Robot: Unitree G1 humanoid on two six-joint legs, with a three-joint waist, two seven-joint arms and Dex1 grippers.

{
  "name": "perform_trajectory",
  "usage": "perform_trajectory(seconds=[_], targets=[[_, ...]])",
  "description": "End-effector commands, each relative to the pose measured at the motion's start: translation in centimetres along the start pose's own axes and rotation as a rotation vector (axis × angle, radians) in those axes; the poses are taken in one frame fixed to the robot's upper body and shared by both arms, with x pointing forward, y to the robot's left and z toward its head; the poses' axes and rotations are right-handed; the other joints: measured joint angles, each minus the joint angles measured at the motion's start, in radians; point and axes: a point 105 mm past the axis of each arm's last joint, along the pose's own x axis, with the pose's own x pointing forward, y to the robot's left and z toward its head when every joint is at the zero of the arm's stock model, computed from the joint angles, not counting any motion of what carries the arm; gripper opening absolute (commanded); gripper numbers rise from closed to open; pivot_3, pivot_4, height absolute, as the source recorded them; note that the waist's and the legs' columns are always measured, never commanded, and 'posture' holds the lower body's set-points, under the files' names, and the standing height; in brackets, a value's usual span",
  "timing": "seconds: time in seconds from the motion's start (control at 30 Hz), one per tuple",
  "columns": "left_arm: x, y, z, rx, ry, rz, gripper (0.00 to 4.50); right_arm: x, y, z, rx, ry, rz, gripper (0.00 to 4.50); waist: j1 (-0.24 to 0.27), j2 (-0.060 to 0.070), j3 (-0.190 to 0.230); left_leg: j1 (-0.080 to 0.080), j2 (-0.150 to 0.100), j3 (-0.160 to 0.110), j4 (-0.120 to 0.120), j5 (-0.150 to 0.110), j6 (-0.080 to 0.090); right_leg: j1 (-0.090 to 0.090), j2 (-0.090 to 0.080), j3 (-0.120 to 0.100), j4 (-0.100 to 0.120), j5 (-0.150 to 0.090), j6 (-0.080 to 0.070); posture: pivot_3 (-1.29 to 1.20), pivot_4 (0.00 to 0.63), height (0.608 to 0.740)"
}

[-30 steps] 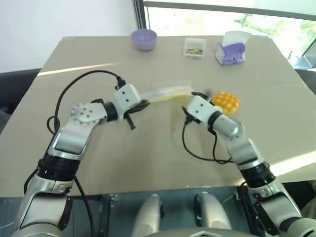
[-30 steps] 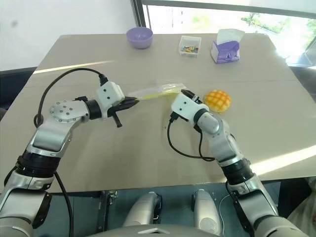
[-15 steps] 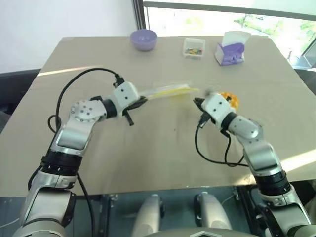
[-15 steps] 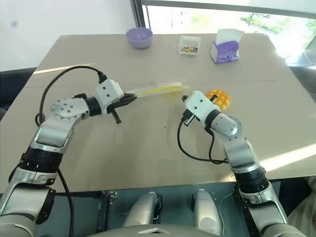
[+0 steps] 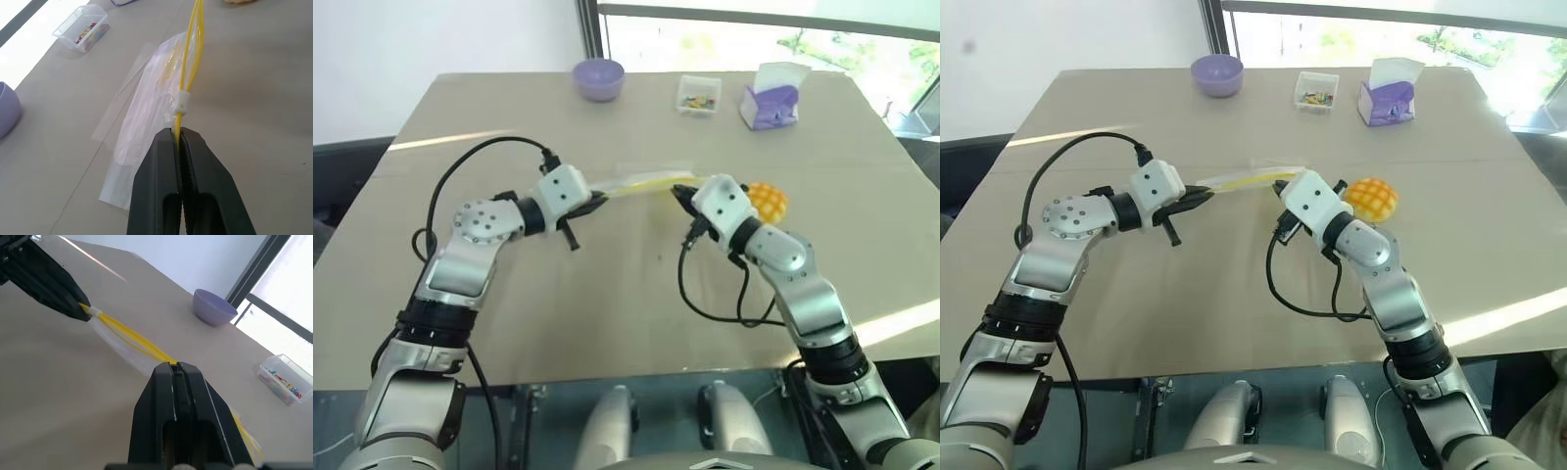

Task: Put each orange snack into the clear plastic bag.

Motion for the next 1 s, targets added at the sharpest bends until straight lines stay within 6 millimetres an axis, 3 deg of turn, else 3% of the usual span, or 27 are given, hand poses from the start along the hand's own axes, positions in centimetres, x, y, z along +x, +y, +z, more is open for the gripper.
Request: perform_trajectory(seconds=[0.03, 0.4, 0.43, 0.47, 0.5, 0.53, 0.63, 0.73, 0.77, 1.0], targets=[[-0.8, 1.1, 1.6, 0.017, -0.057, 0.047, 0.0, 0.8, -0.7, 1.1, -0.014, -0.048, -0.015, 0.03, 0.0, 0.0, 0.0, 0.0, 0.0, 0.0, 0.0, 0.0, 0.0, 0.0, 0.0, 0.0, 0.0, 0.0, 0.0, 0.0, 0.15, 0.74], [-0.9, 1.0, 1.8, 0.038, -0.055, 0.032, 0.0, 2.7, 0.3, 2.3, 0.009, -0.107, 0.03, 0.03, -0.003, 0.0, 0.0, 0.0, 0.0, 0.0, 0.0, 0.0, 0.0, 0.0, 0.0, 0.0, 0.001, 0.0, 0.0, 0.0, 0.15, 0.74], [-0.9, 1.0, 1.8, 0.039, -0.054, 0.032, 0.0, 2.6, 0.3, 2.6, 0.008, -0.116, 0.033, 0.57, -0.003, 0.0, 0.0, 0.0, 0.0, 0.0, 0.0, 0.0, 0.0, 0.0, 0.0, 0.0, 0.001, 0.0, 0.0, 0.0, 0.15, 0.74], [-0.9, 1.0, 1.7, 0.042, -0.054, 0.032, 0.0, 2.6, 0.5, 2.8, 0.005, -0.122, 0.041, 0.71, -0.003, 0.0, 0.0, 0.0, 0.0, 0.0, 0.0, 0.0, 0.0, 0.0, 0.0, 0.0, 0.001, 0.0, 0.0, 0.0, 0.15, 0.74], [-0.8, 1.0, 1.7, 0.044, -0.053, 0.033, 0.0, 2.6, 0.6, 2.9, 0.001, -0.125, 0.048, 1.29, -0.003, 0.0, 0.0, 0.0, 0.0, 0.0, 0.0, 0.0, 0.0, 0.0, 0.0, 0.0, 0.001, 0.0, 0.0, 0.0, 0.15, 0.74], [-0.8, 1.0, 1.8, 0.047, -0.054, 0.035, 0.0, 2.5, 0.8, 2.9, 0.003, -0.127, 0.057, 1.49, -0.003, 0.0, 0.0, 0.0, 0.0, 0.0, 0.0, 0.0, 0.0, 0.0, 0.0, 0.0, 0.001, 0.0, 0.0, 0.0, 0.15, 0.74], [-0.7, 1.0, 2.0, 0.057, -0.064, 0.038, 0.0, 2.7, 1.2, 3.1, 0.021, -0.132, 0.079, 1.49, -0.003, 0.0, 0.0, 0.0, 0.0, 0.0, 0.0, 0.0, 0.0, 0.0, 0.0, 0.0, 0.001, 0.0, 0.0, 0.0, 0.15, 0.74], [-0.6, 1.0, 2.1, 0.072, -0.065, 0.037, 0.0, 3.1, 1.3, 3.3, 0.024, -0.136, 0.084, 0.24, -0.003, 0.0, 0.0, 0.0, 0.0, 0.0, 0.0, 0.0, 0.0, 0.0, 0.0, 0.0, 0.001, 0.0, 0.0, 0.0, 0.15, 0.74], [-0.5, 1.0, 2.1, 0.074, -0.064, 0.037, 0.0, 3.2, 1.3, 3.3, 0.024, -0.138, 0.086, 0.1, -0.003, 0.0, 0.0, 0.0, 0.0, 0.0, 0.0, 0.0, 0.0, 0.0, 0.0, 0.0, 0.001, 0.0, 0.0, 0.0, 0.15, 0.74], [-0.4, 0.7, 2.3, 0.096, -0.075, 0.036, 0.0, 4.0, 1.5, 3.1, 0.047, -0.121, 0.087, 0.1, -0.003, 0.0, 0.0, 0.0, 0.0, 0.0, 0.0, 0.0, 0.0, 0.0, 0.0, 0.0, 0.001, 0.0, 0.0, 0.0, 0.15, 0.74]])
